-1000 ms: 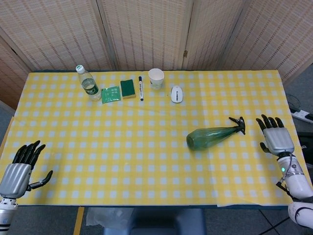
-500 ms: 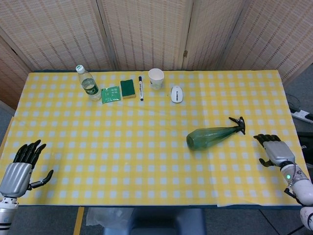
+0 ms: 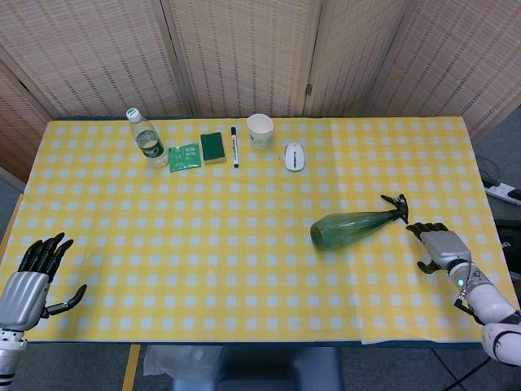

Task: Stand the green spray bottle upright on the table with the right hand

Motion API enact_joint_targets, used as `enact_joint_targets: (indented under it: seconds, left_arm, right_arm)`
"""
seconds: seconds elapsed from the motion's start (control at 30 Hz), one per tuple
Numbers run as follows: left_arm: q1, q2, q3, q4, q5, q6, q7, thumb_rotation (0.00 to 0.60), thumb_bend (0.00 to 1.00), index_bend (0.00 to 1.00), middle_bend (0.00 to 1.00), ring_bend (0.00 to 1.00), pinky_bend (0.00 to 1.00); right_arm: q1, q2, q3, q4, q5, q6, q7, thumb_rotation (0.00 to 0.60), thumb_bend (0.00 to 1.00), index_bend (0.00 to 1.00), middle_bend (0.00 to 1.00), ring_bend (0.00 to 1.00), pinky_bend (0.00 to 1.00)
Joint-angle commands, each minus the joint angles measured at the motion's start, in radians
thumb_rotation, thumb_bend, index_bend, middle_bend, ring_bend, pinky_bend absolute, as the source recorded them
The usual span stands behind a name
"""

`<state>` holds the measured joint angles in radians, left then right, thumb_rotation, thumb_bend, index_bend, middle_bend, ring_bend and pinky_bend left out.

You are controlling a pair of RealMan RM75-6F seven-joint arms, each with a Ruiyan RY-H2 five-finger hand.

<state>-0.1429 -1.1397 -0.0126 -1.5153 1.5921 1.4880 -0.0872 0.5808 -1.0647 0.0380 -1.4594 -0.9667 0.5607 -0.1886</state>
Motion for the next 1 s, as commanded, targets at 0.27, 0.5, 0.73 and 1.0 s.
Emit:
enact_joint_targets:
  seconds: [0.27, 0.5, 0.73, 1.0]
  left_arm:
    - [0.001, 0.004, 0.003, -0.003, 0.004, 0.003, -0.004, 0.170, 0.34, 0.00, 0.02, 0.00, 0.00]
    - [0.003, 0.007, 0.002, -0.005, 0.002, 0.007, -0.011, 0.169, 0.35, 0.00, 0.02, 0.00, 0.00]
    - [0.006, 0.013, 0.002, -0.006, 0.006, 0.014, -0.025, 0.170, 0.35, 0.00, 0.02, 0.00, 0.00]
    - [0.005, 0.014, 0.004, -0.007, 0.009, 0.013, -0.028, 0.169, 0.35, 0.00, 0.02, 0.00, 0.00]
  right_arm:
    - [0.107, -0.064, -0.049, 0.022, 0.155, 0.003, -0.126, 0.600, 0.42, 0.12, 0.11, 0.07, 0.00]
    - [0.175, -0.095, -0.081, 0.021, 0.259, 0.031, -0.214, 0.600, 0.42, 0.12, 0.11, 0.07, 0.00]
    - [0.234, -0.108, -0.128, -0.010, 0.367, 0.070, -0.295, 0.600, 0.42, 0.12, 0.11, 0.07, 0.00]
    - [0.285, -0.145, -0.149, 0.007, 0.454, 0.106, -0.348, 0.600, 0.42, 0.12, 0.11, 0.08, 0.00]
